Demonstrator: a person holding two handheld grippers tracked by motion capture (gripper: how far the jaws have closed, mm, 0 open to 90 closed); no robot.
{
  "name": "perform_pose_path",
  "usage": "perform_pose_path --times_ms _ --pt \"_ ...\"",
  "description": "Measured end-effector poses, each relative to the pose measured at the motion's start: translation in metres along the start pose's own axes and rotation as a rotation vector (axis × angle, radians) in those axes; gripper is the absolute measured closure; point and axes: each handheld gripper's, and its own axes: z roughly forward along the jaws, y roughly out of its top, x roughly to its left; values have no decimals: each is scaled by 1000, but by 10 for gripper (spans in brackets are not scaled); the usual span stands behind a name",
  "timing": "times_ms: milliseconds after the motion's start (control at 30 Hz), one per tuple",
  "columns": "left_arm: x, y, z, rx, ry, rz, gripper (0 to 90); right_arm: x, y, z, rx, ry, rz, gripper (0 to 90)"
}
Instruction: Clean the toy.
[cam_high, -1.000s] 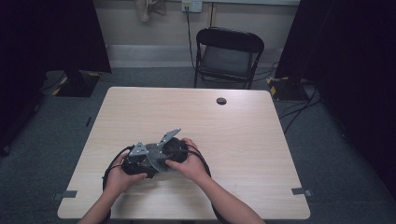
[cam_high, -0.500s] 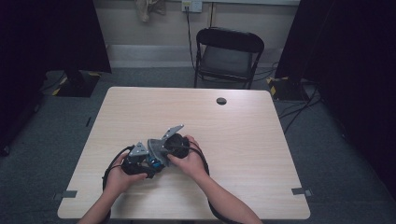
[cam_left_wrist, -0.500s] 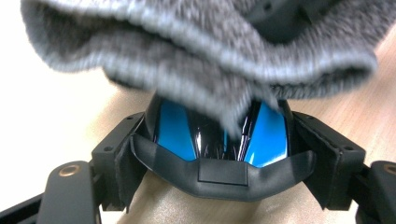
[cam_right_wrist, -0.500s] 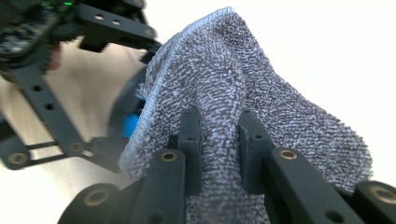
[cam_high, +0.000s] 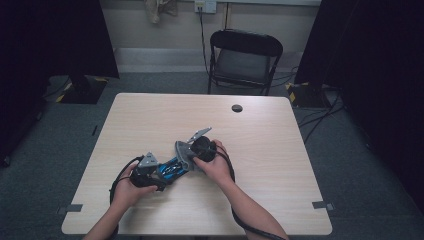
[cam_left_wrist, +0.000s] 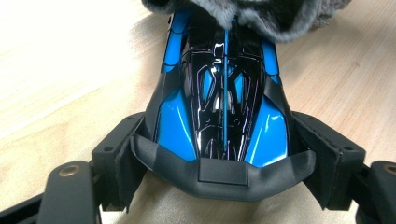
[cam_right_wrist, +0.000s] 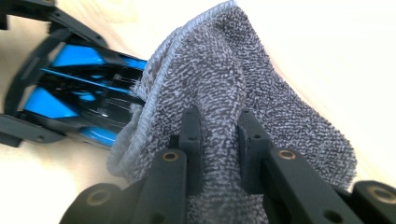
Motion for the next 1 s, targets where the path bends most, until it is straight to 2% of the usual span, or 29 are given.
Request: perform_pose_path --times_ms 133,233,300,467,567,667,700,733,833,1000 --pt "0 0 0 0 -3 -2 238 -8 -4 -2 7 -22 19 761" --pt "0 0 0 2 -2 1 238 -9 -6 -6 -10 -1 33 761" --pt "1 0 0 2 -3 1 238 -5 -4 -10 -23 19 33 761" --pt "0 1 0 3 -2 1 238 24 12 -16 -60 91 -56 761" --pt "0 0 0 1 0 -1 238 44 20 -13 -66 131 -115 761" --pt "0 0 0 -2 -3 -4 238 63 22 -4 -24 134 -181 761" --pt "0 0 0 -2 -2 -2 237 66 21 0 -15 136 -184 760" --pt "0 0 0 -1 1 3 238 68 20 4 -10 140 -190 760" --pt "0 -1 0 -6 -5 -6 238 64 18 6 -22 156 -147 760" --pt "0 -1 0 -5 -3 -5 238 51 16 4 -26 137 -116 760"
